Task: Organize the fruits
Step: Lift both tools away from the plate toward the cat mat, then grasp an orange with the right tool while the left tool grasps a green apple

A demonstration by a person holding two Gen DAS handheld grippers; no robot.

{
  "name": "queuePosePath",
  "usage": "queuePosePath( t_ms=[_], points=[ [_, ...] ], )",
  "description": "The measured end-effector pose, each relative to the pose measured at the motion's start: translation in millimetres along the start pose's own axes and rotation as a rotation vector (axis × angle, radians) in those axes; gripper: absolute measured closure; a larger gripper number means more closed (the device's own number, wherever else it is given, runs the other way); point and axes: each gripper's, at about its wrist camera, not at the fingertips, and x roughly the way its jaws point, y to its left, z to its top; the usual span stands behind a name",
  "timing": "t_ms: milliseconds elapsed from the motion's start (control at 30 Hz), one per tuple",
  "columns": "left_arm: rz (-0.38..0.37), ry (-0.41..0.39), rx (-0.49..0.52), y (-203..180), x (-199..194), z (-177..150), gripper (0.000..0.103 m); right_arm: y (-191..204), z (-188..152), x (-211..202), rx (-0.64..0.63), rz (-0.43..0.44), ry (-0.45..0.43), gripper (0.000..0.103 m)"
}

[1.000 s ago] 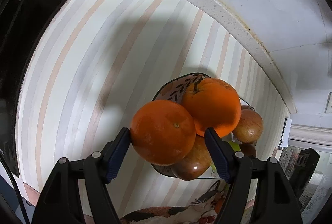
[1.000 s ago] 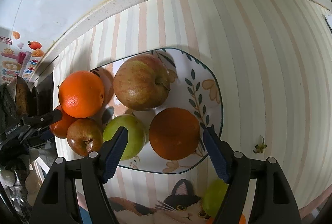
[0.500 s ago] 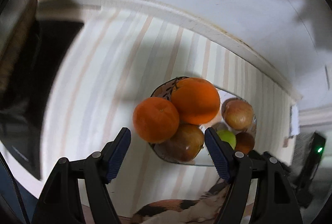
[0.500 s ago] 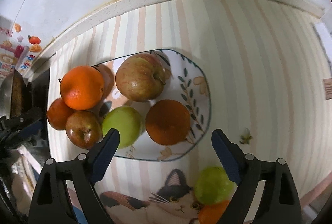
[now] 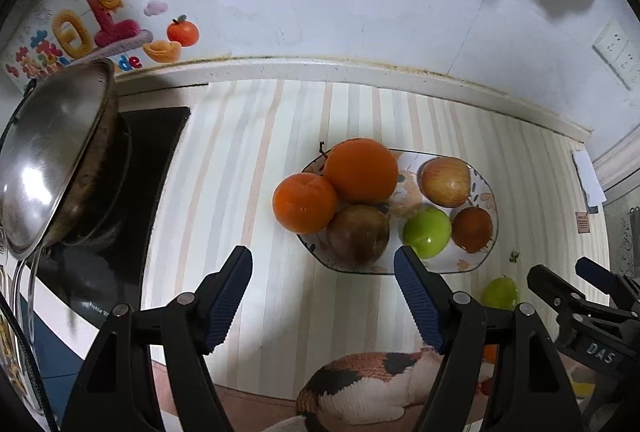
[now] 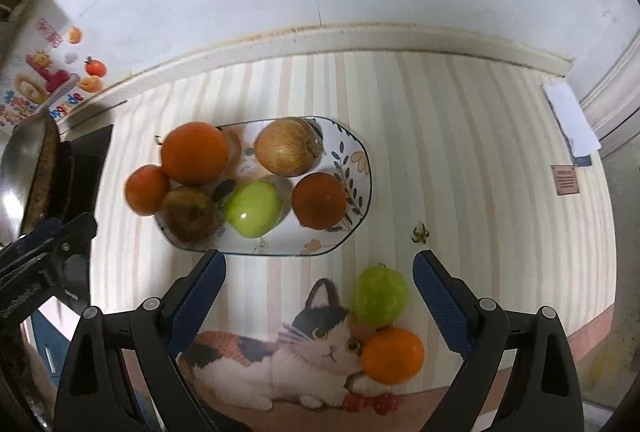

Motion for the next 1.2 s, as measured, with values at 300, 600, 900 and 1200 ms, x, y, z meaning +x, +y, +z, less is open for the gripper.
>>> queuePosePath(
  t_ms=[300, 600, 900, 1200],
  points=[
    [-0.014, -0.069, 0.026, -4.2, -50.1, -25.5, 0.031, 15.0, -31.4, -60.5, -0.021, 0.007, -0.088, 0.006],
    [-0.025, -0.121, 0.039, 1.2, -87.1, -46.9, 0.031, 28.4, -61.3, -107.9, -0.017, 0.028, -0.163, 0.006],
    [-0.03, -0.075, 0.045, -6.6, -71.6, -55.1, 0.008, -4.1, -72.8, -95.5, 0.085, 0.112, -0.109, 0.006],
    [-0.003, 0.089, 0.126, -69.0, 7.0, -69.0, 0.008, -91.4, -93.2, 0.7, 0.253, 0.107, 0.104, 0.006]
  ],
)
